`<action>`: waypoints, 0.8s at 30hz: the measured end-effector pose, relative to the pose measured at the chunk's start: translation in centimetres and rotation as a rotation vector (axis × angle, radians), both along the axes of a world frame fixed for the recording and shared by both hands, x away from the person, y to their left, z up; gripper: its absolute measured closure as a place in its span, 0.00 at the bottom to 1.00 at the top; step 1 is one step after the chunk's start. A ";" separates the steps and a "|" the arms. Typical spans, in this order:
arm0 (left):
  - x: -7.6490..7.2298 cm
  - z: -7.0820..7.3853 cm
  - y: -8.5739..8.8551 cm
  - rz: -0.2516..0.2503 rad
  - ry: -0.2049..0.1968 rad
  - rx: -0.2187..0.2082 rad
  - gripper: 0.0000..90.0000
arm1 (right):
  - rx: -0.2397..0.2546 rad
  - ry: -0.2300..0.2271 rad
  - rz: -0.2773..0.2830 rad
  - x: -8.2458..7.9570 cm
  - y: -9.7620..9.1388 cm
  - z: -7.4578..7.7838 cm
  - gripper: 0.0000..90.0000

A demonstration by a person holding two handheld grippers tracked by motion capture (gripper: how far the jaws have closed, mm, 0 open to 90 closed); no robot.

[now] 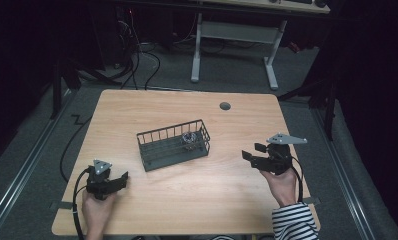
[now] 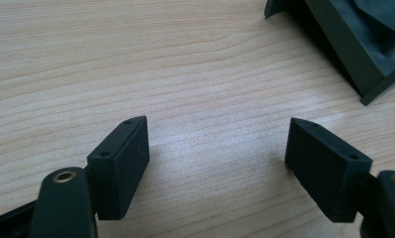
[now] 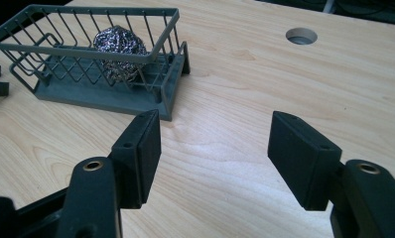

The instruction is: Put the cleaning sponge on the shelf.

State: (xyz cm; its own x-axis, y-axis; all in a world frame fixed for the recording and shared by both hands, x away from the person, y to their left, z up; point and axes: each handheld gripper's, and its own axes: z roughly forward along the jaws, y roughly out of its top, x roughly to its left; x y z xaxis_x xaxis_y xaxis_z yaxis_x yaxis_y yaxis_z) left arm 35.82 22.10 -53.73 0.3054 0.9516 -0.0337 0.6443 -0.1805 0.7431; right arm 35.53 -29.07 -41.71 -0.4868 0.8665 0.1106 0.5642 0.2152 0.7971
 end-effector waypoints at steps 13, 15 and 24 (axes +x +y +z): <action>0.0 0.0 0.0 0.001 0.000 -0.002 0.29 | 0.020 0.048 -0.037 -0.2 -0.6 -4.4 0.43; 0.0 0.0 0.0 0.001 0.000 -0.003 0.29 | 0.023 0.053 -0.039 -0.2 -0.6 -4.7 0.43; 0.1 0.0 0.1 0.002 -0.001 -0.008 0.29 | -0.014 0.111 -0.042 -0.2 0.2 -7.8 0.42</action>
